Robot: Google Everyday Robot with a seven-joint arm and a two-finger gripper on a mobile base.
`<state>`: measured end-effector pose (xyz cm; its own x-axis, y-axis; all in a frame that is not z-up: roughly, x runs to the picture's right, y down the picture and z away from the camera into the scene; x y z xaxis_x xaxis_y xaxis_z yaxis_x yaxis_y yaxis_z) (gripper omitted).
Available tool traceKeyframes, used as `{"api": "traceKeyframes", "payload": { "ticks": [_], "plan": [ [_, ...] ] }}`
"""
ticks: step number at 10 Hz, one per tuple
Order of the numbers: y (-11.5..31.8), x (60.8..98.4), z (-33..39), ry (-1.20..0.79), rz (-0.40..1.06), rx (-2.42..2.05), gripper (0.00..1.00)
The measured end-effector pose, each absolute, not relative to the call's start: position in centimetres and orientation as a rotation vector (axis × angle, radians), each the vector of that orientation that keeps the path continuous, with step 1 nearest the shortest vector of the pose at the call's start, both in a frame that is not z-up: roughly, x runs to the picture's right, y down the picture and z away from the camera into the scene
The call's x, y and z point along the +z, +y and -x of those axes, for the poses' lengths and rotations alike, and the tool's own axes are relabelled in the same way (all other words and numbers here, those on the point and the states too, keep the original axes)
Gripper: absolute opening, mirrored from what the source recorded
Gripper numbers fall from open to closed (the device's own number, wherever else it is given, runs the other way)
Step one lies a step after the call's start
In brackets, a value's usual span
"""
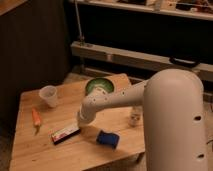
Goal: Push the eraser across the table
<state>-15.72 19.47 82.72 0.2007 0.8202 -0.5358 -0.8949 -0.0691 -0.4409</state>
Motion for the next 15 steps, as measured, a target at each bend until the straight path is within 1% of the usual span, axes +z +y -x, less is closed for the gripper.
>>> {"api": "traceKeyframes", "payload": {
  "ticks": [6, 11, 14, 15],
  "plan": [
    [20.7, 82.0, 19.6, 0.072, 0.886, 1.354, 0.00],
    [21.2, 79.2, 26.0, 0.018, 0.898, 1.230, 0.00],
    [22.1, 78.9, 29.6, 0.015, 0.934, 1.174, 0.00],
    [22.2, 79.0, 29.5, 0.017, 0.944, 1.177, 0.00]
  ]
}}
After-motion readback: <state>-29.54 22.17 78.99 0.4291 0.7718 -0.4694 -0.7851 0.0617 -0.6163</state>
